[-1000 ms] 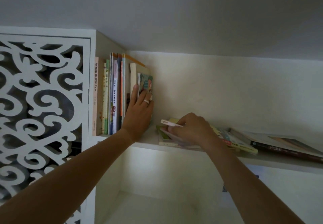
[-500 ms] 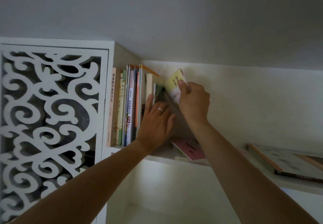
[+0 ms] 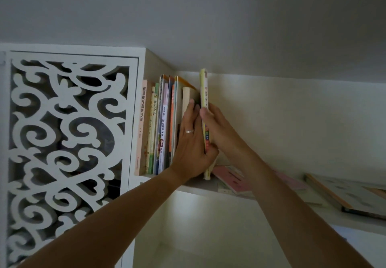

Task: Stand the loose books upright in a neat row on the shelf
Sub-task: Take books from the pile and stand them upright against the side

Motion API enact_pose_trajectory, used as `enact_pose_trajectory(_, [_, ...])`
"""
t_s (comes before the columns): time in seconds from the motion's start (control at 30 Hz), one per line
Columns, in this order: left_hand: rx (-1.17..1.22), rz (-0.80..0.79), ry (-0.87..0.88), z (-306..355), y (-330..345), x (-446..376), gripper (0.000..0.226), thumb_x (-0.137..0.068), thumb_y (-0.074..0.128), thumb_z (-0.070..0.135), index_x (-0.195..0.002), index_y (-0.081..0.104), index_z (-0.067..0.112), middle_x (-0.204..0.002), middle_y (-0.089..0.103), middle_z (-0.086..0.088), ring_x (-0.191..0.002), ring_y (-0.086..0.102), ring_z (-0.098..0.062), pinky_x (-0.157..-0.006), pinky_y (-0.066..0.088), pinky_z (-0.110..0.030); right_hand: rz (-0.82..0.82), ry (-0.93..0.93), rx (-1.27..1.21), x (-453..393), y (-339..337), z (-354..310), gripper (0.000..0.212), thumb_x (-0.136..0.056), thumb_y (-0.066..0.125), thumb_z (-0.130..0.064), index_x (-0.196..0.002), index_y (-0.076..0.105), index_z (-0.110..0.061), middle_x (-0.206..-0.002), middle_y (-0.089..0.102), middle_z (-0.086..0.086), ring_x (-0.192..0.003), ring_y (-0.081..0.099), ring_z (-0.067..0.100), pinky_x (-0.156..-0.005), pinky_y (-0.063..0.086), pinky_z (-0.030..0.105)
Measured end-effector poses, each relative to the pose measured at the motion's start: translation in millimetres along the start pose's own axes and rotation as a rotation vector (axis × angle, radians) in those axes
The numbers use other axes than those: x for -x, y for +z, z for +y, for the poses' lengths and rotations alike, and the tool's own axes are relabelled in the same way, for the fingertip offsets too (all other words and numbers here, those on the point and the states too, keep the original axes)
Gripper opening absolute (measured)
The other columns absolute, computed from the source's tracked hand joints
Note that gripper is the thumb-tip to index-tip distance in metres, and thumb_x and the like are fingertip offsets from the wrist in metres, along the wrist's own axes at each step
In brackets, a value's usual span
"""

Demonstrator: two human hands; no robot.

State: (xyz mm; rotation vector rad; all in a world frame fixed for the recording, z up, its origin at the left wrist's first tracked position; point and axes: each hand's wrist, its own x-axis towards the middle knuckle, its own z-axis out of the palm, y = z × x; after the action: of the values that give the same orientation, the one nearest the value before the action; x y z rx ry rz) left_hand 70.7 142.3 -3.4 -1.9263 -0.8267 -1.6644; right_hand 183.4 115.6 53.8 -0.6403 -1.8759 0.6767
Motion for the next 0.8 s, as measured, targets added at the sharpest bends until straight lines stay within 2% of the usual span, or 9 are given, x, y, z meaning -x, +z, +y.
enact_pose_trajectory(0.1, [0.05,0.064,-0.009,-8.8,-1.0,3.3,0.092,-0.095,0.061,0.016,-0.158,0.0,-0.01,-0.168,-0.015,-0.023,-0.158,-0.008,-0.04,-0.123,0.02,-0.064,-0.182,0.117,0.044,15.1,2.3,20.4,0.073,-0.09,0.034,-0.085,-0.155,0.019,-0.056,-0.16,0.036,-0.02,-0.139,0.046,0.004,-0.116,0.042,0.048])
enact_pose_trajectory(0.23, [0.011,0.047,0.02,-5.6,-8.9,7.1,0.085,-0.097,0.059,0.011,-0.156,0.004,-0.014,-0.167,-0.009,-0.025,-0.158,-0.004,-0.04,-0.122,0.023,-0.064,-0.276,0.196,0.12,31.7,4.0,31.0,0.078,-0.084,0.022,-0.092,-0.154,0.007,-0.061,-0.167,0.015,-0.026,-0.153,0.02,0.004,-0.126,0.023,0.048])
enact_pose_trajectory(0.33, [0.011,-0.01,0.062,1.0,-15.2,11.5,0.085,-0.098,0.059,0.017,-0.155,0.006,-0.015,-0.167,-0.005,-0.028,-0.159,-0.002,-0.036,-0.125,0.026,-0.055,-0.307,0.296,0.372,40.3,-0.1,23.4,0.072,-0.094,0.015,-0.081,-0.159,0.016,-0.049,-0.167,0.025,-0.013,-0.153,0.027,0.016,-0.124,0.022,0.043])
enact_pose_trajectory(0.43, [-0.016,0.027,-0.016,1.8,-8.5,15.9,0.1,-0.093,0.075,0.02,-0.157,0.005,-0.012,-0.167,-0.009,-0.026,-0.159,-0.005,-0.035,-0.127,0.027,-0.046,-0.352,0.448,0.685,52.8,-12.5,8.1,0.077,-0.096,0.014,-0.077,-0.158,0.034,-0.036,-0.161,0.04,0.003,-0.143,0.041,0.027,-0.113,0.032,0.037])
enact_pose_trajectory(0.53, [-0.125,0.102,-0.072,11.5,6.1,16.3,0.096,-0.089,0.072,-0.002,-0.162,0.011,0.004,-0.169,-0.01,-0.02,-0.159,-0.007,-0.033,-0.125,0.03,-0.051,-0.53,0.495,0.865,73.0,-30.3,-8.9,0.069,-0.098,0.039,-0.07,-0.157,0.035,-0.033,-0.157,0.043,-0.005,-0.142,0.042,0.022,-0.103,0.032,0.021])
enact_pose_trajectory(0.57, [-0.153,0.117,-0.085,16.6,9.8,14.8,0.093,-0.087,0.066,-0.012,-0.163,0.017,0.011,-0.169,-0.008,-0.018,-0.159,-0.007,-0.029,-0.124,0.031,-0.05,-0.55,0.509,0.953,80.7,-36.3,-11.1,0.071,-0.094,0.052,-0.068,-0.154,0.039,-0.032,-0.153,0.047,-0.005,-0.137,0.047,0.022,-0.1,0.036,0.023])
enact_pose_trajectory(0.63, [-0.144,0.115,-0.098,26.5,14.5,11.4,0.093,-0.081,0.056,-0.026,-0.16,0.033,0.017,-0.17,-0.005,-0.011,-0.16,-0.004,-0.027,-0.121,0.036,-0.051,-0.464,0.535,1.069,90.2,-46.5,-5.7,0.076,-0.083,0.068,-0.066,-0.147,0.048,-0.031,-0.142,0.057,-0.001,-0.118,0.058,0.023,-0.094,0.047,0.031])
enact_pose_trajectory(0.7, [-0.111,0.123,-0.082,26.5,19.2,10.1,0.085,-0.076,0.051,-0.032,-0.15,0.049,0.011,-0.169,-0.002,-0.001,-0.16,0.002,-0.032,-0.118,0.04,-0.055,-0.37,0.525,1.072,89.5,-57.5,6.0,0.059,-0.086,0.068,-0.052,-0.137,0.059,-0.023,-0.129,0.064,0.006,-0.101,0.06,0.023,-0.079,0.048,0.029])
enact_pose_trajectory(0.8, [-0.128,0.147,-0.113,23.3,22.3,10.1,0.069,-0.08,0.052,-0.029,-0.138,0.06,0.007,-0.168,0.002,0.004,-0.159,0.008,-0.033,-0.118,0.04,-0.054,-0.013,0.459,0.905,85.3,-79.2,9.9,0.037,-0.097,0.059,-0.041,-0.107,0.071,-0.008,-0.101,0.069,0.016,-0.083,0.064,0.029,-0.061,0.045,0.028])
